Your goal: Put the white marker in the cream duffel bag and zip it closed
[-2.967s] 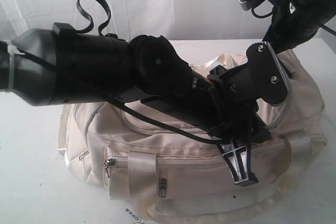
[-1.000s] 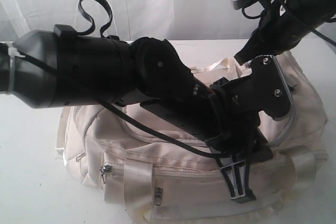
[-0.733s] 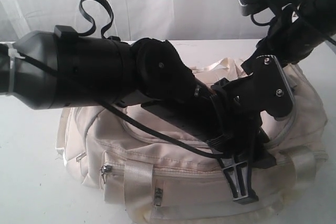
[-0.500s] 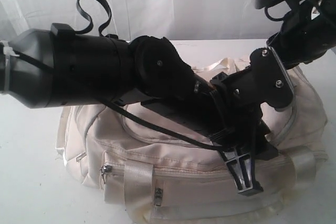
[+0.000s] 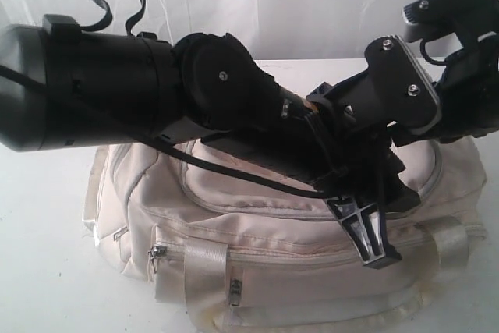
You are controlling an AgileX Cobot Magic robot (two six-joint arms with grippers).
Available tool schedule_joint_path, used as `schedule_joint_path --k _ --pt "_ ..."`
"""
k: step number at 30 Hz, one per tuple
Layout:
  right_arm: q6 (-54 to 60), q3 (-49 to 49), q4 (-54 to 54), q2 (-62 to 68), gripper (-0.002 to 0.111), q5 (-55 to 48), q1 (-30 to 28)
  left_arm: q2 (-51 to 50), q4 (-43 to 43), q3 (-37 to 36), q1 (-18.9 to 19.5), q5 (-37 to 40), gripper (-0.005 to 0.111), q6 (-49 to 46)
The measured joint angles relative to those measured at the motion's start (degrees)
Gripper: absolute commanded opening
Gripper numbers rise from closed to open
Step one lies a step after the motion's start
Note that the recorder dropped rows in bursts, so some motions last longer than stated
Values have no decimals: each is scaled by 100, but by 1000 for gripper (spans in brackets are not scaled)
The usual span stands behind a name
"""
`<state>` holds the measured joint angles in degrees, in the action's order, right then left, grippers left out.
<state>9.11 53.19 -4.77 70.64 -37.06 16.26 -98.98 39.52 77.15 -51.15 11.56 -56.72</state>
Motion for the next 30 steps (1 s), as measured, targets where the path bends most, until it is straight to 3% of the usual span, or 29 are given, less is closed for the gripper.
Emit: schedule_joint_path --k 15,30 --pt "-467 -967 0 -922 34 642 0 122 0 0 28 -32 43 235" --pt "-650 -1507 14 -1793 34 1481 0 355 0 0 696 150 43 656"
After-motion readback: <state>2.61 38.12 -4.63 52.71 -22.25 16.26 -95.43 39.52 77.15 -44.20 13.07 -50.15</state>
